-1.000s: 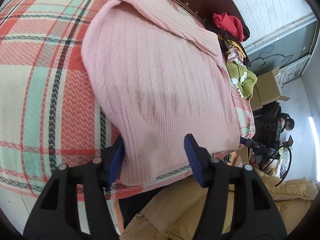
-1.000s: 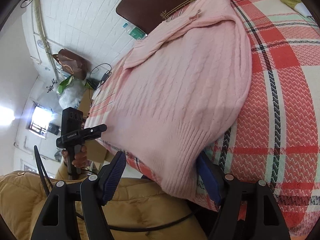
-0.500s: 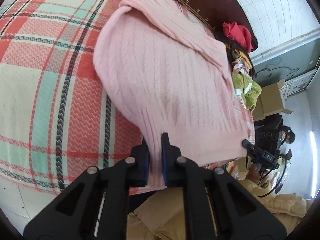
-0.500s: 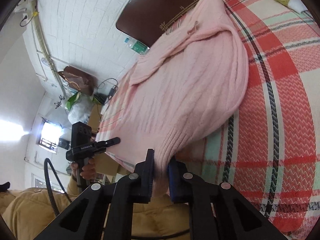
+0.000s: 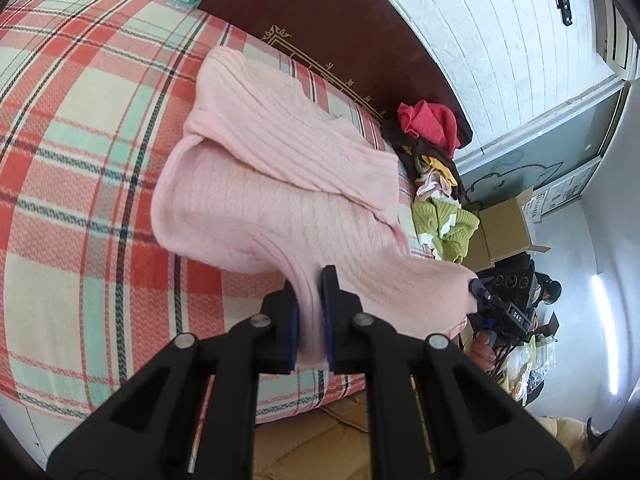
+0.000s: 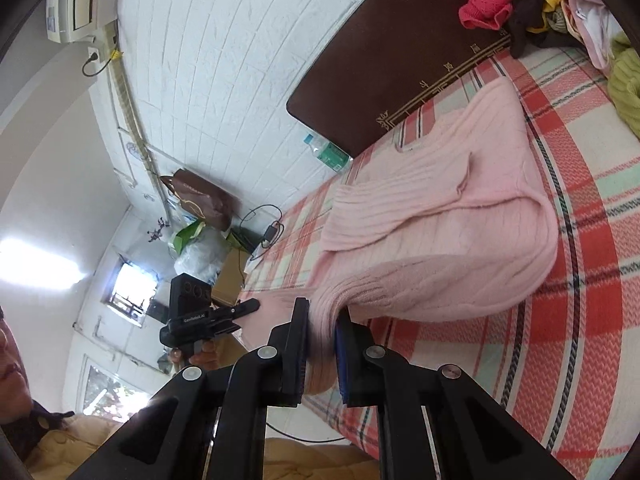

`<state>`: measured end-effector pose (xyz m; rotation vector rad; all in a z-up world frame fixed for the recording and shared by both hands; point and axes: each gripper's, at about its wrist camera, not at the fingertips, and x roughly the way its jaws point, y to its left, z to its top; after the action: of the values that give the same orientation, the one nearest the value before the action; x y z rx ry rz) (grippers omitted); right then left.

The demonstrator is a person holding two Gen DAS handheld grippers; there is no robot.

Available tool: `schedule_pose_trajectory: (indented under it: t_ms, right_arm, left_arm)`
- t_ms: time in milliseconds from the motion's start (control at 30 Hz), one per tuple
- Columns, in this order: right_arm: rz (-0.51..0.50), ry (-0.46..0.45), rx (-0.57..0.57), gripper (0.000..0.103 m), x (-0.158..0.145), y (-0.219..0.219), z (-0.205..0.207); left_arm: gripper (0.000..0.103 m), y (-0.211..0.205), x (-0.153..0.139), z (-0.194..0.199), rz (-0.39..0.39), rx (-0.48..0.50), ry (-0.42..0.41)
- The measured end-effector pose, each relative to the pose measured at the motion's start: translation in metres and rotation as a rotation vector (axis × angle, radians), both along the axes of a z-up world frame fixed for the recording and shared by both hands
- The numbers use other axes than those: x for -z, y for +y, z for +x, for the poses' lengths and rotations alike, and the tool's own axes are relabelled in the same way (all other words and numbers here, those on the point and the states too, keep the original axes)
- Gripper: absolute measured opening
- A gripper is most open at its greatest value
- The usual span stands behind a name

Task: Fold clothes

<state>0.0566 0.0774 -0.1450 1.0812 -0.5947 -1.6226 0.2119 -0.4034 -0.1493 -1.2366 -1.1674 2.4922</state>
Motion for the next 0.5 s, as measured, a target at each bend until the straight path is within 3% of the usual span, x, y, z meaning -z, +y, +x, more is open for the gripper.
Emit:
schedule_pose_trajectory:
  t_ms: [500]
  right_arm:
    - [-0.040, 0.013, 0.046, 0.011, -0.026, -0.027, -0.077]
  left_arm:
    - [0.012, -0.032, -0.037, -0.086, -0.052, -0.022, 0.014]
